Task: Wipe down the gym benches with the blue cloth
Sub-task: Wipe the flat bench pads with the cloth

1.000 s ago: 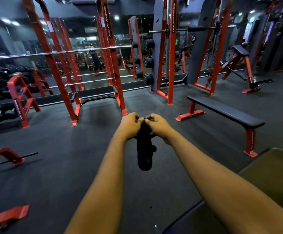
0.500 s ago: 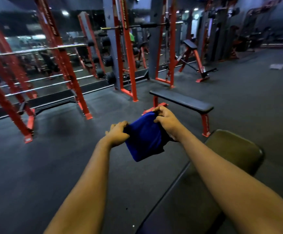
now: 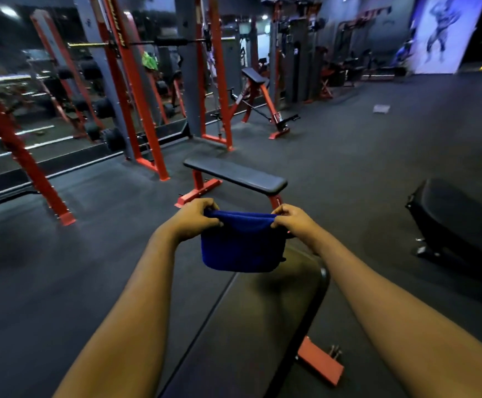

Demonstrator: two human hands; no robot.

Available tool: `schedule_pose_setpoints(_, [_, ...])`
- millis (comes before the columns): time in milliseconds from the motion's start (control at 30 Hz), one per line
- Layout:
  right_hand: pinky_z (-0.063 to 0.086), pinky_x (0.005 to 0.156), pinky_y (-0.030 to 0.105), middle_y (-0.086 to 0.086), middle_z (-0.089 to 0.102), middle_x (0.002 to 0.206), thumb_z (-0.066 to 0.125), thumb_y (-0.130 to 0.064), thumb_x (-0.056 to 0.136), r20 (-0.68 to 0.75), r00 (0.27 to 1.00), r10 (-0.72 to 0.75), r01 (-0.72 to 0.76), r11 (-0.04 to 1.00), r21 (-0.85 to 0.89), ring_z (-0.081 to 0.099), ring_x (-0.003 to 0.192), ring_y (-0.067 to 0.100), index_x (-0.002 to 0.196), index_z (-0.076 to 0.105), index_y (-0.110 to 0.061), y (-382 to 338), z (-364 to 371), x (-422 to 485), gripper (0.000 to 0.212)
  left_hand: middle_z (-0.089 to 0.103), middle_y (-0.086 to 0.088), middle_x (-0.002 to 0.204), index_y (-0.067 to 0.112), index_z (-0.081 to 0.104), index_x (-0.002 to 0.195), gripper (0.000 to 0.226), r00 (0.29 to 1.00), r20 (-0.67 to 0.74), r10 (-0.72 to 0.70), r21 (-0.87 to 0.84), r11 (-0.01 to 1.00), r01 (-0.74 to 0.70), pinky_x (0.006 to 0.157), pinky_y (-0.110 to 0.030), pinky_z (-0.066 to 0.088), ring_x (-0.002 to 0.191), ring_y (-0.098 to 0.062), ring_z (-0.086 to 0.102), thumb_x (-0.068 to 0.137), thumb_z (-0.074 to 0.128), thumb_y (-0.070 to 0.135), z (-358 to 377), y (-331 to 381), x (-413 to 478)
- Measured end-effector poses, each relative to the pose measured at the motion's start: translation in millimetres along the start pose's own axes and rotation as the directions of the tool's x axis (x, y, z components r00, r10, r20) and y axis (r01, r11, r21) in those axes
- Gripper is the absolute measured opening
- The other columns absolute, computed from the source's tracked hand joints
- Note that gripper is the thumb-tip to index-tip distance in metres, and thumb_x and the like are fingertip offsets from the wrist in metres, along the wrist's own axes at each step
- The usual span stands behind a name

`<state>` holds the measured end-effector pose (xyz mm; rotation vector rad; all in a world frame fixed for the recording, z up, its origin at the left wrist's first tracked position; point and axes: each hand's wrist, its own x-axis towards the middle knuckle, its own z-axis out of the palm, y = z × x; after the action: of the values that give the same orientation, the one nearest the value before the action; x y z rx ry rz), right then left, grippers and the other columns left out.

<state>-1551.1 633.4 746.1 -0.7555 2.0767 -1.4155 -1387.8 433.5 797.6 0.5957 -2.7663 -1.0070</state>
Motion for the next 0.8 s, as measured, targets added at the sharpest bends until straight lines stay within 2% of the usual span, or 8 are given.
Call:
schedule_pose_setpoints(100, [0.049,0.081,0.038,0.007,0.070,0.098,0.070,-0.020,0.080,0.042,0.998,-0.039,0.043,0.996,-0.079,0.064,0.094,0.023,0.094,0.067,-0.021,20.2,-45.7,23.1,0.014,0.063,0.001,0.088,0.015,0.063,0.092,0.014,0.997,0.005,0.076,0.027,0.997,-0.076,0.067,-0.024,0.048,0.079,-0.013,0.060,0.082,0.072,0.011,28.1,39.8,46.2])
schedule_pose_setpoints(200, [0.044,0.101,0.049,-0.009,0.070,0.102,0.073,-0.053,0.063,0.071,0.995,-0.063,0.074,0.984,-0.165,0.064,0.103,0.018,0.096,0.068,-0.037,31.5,-72.0,44.7,0.038,0.064,0.003,0.086,0.020,0.063,0.089,0.016,0.986,0.043,0.160,0.026,0.987,-0.161,0.073,-0.029,0.050,0.081,-0.013,0.061,0.081,0.074,0.012,51.9,66.7,89.9])
schedule_pose_setpoints(233, [0.044,0.102,0.049,-0.011,0.070,0.104,0.076,-0.056,0.062,0.088,0.992,-0.086,0.099,0.981,-0.164,0.063,0.104,0.016,0.097,0.068,-0.037,31.9,-77.7,49.3,0.041,0.065,0.003,0.087,0.020,0.064,0.091,0.016,0.982,0.052,0.183,0.029,0.982,-0.185,0.075,-0.030,0.050,0.083,-0.011,0.061,0.081,0.075,0.015,58.3,74.5,102.4])
schedule_pose_setpoints(367, [0.056,0.086,0.050,0.006,0.073,0.097,0.075,-0.033,0.085,0.029,0.983,-0.179,0.180,0.981,-0.076,0.069,0.092,0.024,0.093,0.068,-0.022,45.7,-106.6,90.1,0.016,0.065,0.007,0.099,0.023,0.063,0.101,0.027,0.975,-0.011,0.223,-0.088,0.971,-0.223,0.081,-0.025,0.050,0.095,-0.005,0.060,0.080,0.080,0.024,86.2,89.6,169.7])
schedule_pose_setpoints(467, [0.057,0.077,0.049,0.007,0.072,0.088,0.069,-0.030,0.088,-0.070,0.978,-0.198,0.193,0.979,-0.067,0.069,0.082,0.025,0.084,0.065,-0.023,56.6,-130.5,132.2,0.010,0.068,0.001,0.113,0.027,0.062,0.111,0.044,0.989,0.084,0.119,-0.304,0.948,-0.088,0.089,-0.035,0.054,0.106,-0.015,0.064,0.075,0.083,0.038,103.0,78.8,219.8])
schedule_pose_setpoints(567, [0.054,0.071,0.039,0.002,0.070,0.083,0.066,-0.023,0.094,-0.054,0.989,-0.139,0.136,0.989,-0.054,0.067,0.075,0.017,0.083,0.063,-0.023,58.5,-154.3,174.3,0.011,0.067,-0.005,0.115,0.016,0.061,0.115,0.039,0.979,0.202,0.034,-0.237,0.971,0.015,0.088,-0.040,0.054,0.107,-0.022,0.065,0.085,0.074,0.037,118.2,65.7,269.4])
schedule_pose_setpoints(667, [0.052,0.071,0.035,0.003,0.070,0.086,0.063,-0.022,0.096,0.000,0.998,-0.069,0.069,0.993,-0.095,0.066,0.076,0.017,0.085,0.061,-0.021,64.4,-177.4,217.4,0.012,0.069,-0.006,0.108,0.013,0.062,0.107,0.028,0.975,0.223,-0.010,-0.212,0.975,0.059,0.090,-0.047,0.054,0.100,-0.022,0.066,0.092,0.066,0.036,131.4,58.2,319.9])
schedule_pose_setpoints(800, [0.055,0.075,0.041,0.005,0.071,0.089,0.061,-0.022,0.097,-0.009,1.000,0.012,-0.013,0.998,-0.065,0.068,0.080,0.022,0.087,0.061,-0.021,86.1,-202.1,279.5,0.010,0.065,-0.001,0.094,0.015,0.059,0.095,0.023,0.988,0.146,-0.047,-0.164,0.984,0.071,0.069,-0.029,0.049,0.085,-0.015,0.062,0.093,0.064,0.038,146.2,58.3,383.6])
